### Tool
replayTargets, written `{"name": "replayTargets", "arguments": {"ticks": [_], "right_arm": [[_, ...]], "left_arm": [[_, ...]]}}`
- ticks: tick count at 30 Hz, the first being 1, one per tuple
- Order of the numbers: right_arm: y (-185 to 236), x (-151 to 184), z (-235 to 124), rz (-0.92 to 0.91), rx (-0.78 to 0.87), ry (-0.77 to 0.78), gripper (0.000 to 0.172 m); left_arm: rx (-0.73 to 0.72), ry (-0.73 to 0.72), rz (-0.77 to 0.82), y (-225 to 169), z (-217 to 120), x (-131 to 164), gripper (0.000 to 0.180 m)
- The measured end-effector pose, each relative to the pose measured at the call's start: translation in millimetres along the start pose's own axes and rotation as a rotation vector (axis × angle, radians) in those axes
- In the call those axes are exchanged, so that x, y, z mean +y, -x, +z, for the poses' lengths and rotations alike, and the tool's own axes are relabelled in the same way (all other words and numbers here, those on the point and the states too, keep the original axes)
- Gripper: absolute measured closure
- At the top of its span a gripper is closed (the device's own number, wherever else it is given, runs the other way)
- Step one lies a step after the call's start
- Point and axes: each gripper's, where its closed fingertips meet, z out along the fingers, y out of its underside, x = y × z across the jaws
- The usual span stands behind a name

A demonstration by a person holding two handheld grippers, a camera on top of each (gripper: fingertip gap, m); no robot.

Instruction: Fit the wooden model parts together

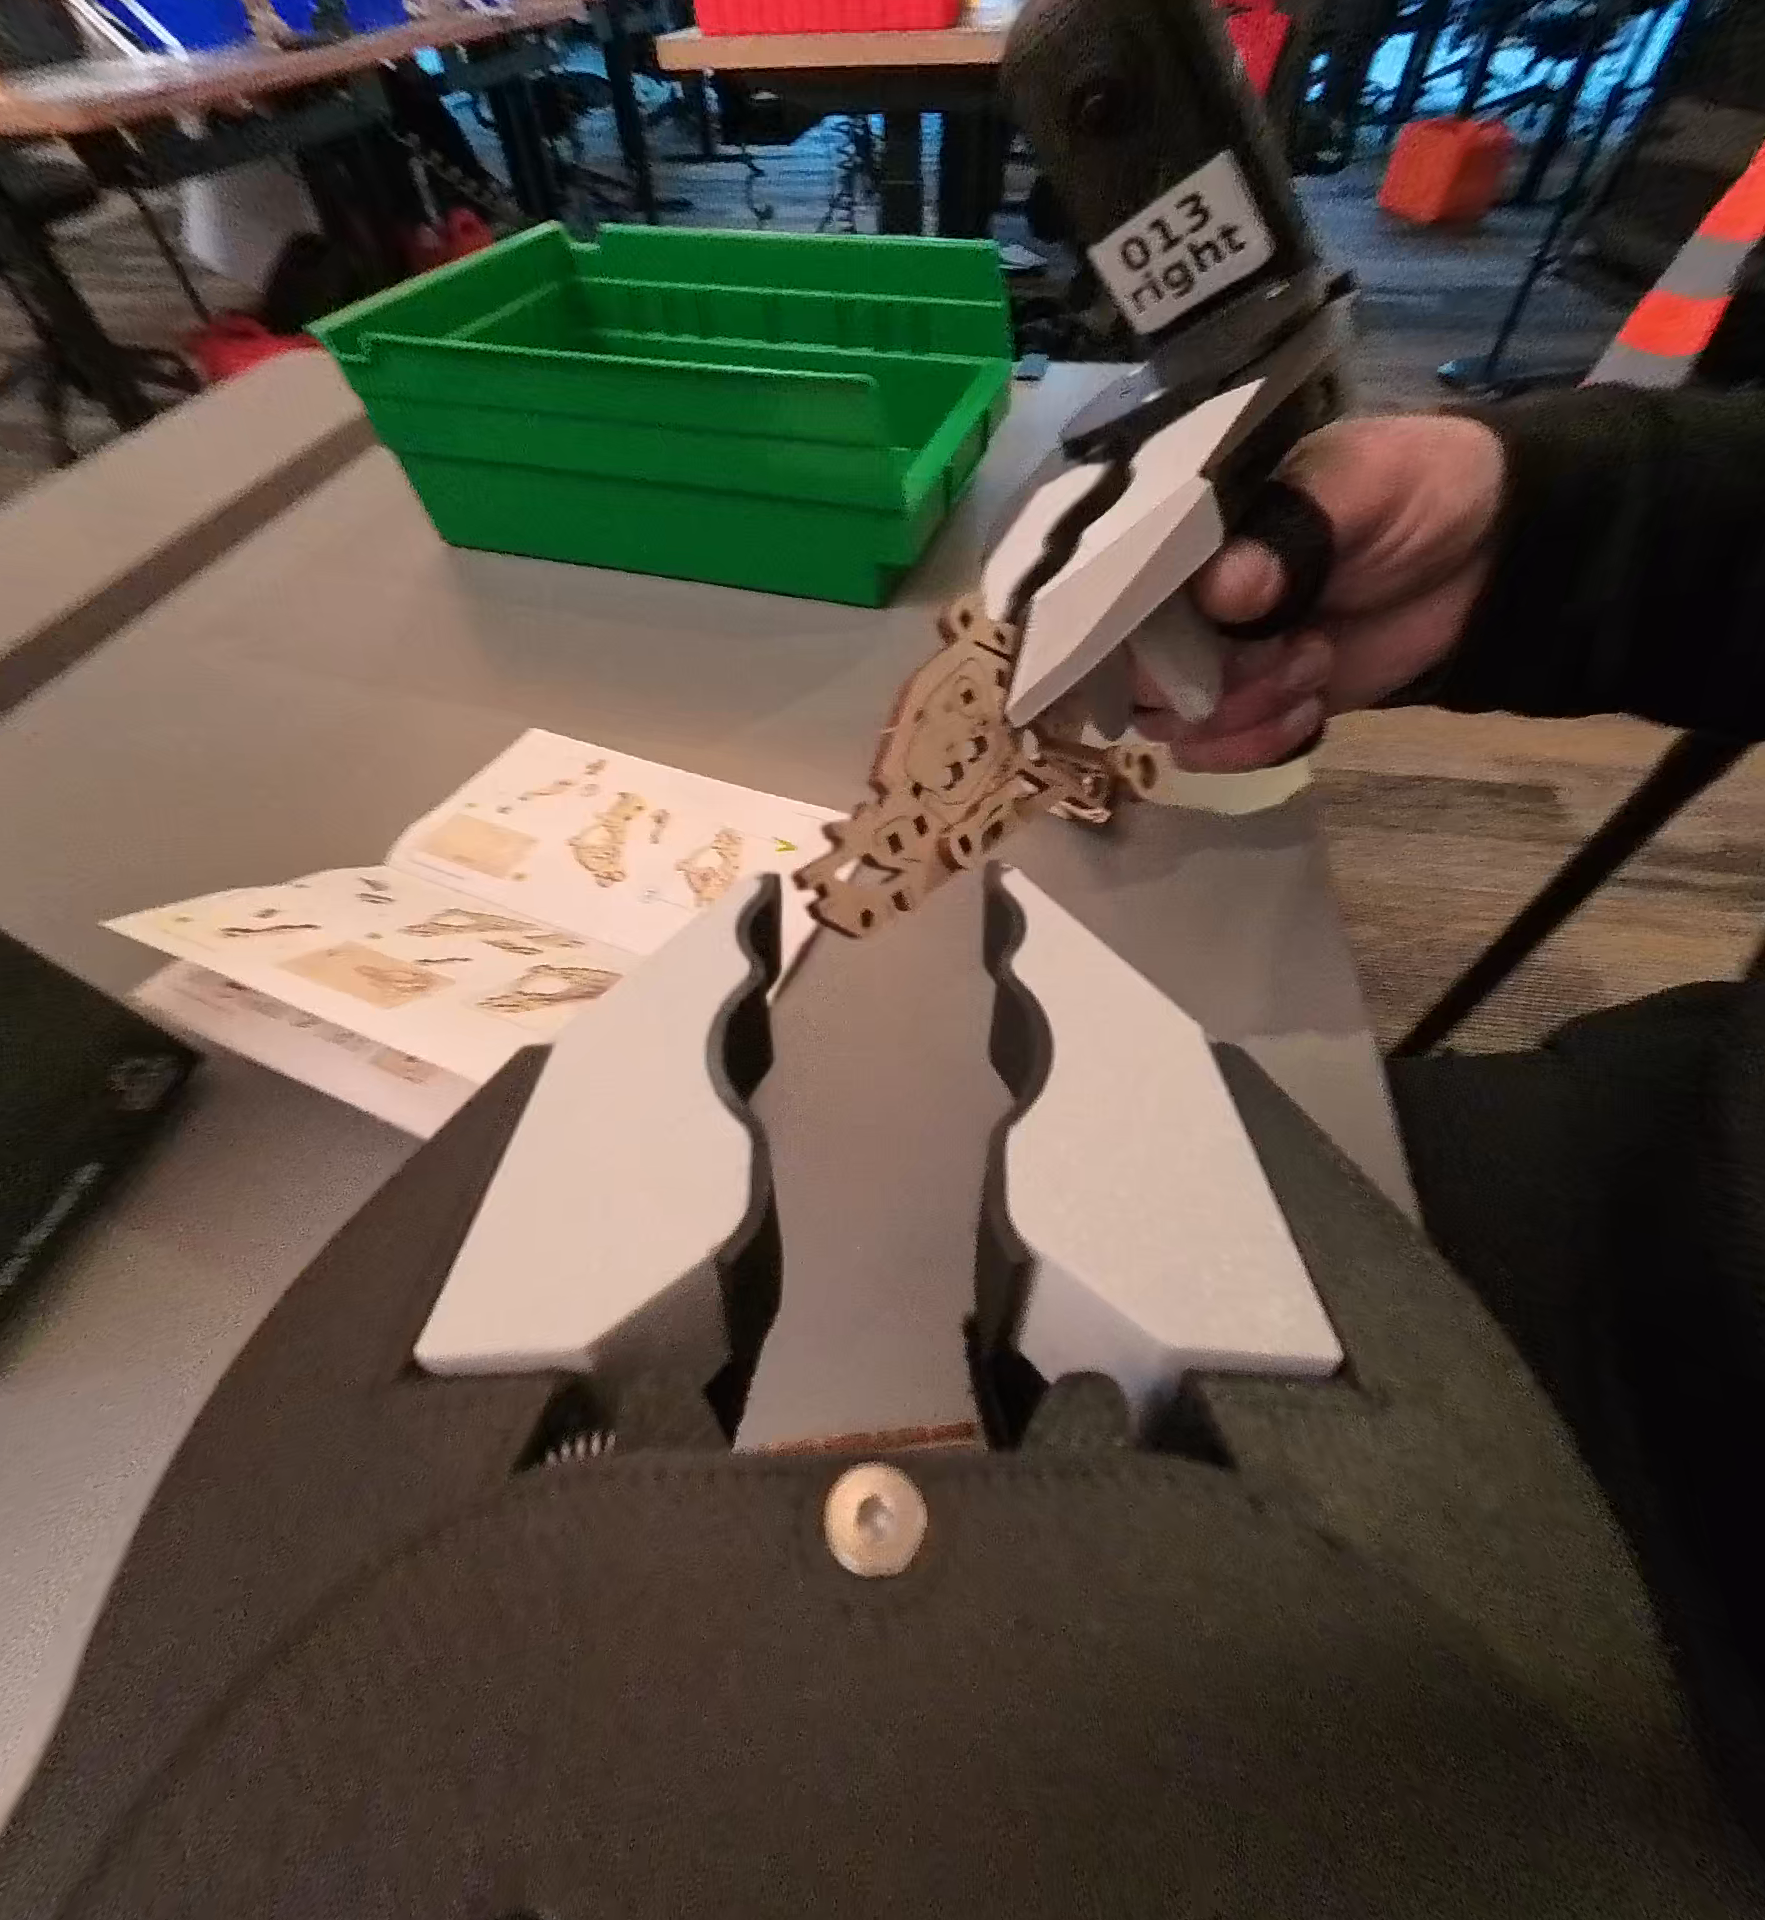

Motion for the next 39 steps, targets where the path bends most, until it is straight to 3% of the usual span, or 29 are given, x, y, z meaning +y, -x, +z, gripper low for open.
{"name": "replayTargets", "arguments": {"ticks": [5,11,19,24,32,39], "right_arm": [[-1.5,3.2,-2.6,0.0,-0.024,0.016,0.171],[0.6,8.8,-1.3,-0.033,-0.022,0.061,0.171],[1.7,11.5,-0.5,-0.009,-0.043,0.072,0.17],[-2.2,20.3,0.7,-0.041,-0.001,0.12,0.159],[-3.9,31.6,5.3,-0.08,0.021,0.151,0.155],[-14.5,28.8,-5.4,-0.137,0.104,0.146,0.142]], "left_arm": [[0.05,0.0,-0.024,-5.2,0.6,1.8,0.149],[0.078,-0.027,-0.081,-2.0,-1.2,3.4,0.168],[0.181,-0.077,-0.213,-6.4,-4.7,4.5,0.174],[0.216,-0.063,-0.241,-12.4,-6.1,11.5,0.177],[0.266,-0.062,-0.306,-19.0,-12.2,18.8,0.179],[0.236,-0.063,-0.388,-11.5,-16.5,27.4,0.179]]}}
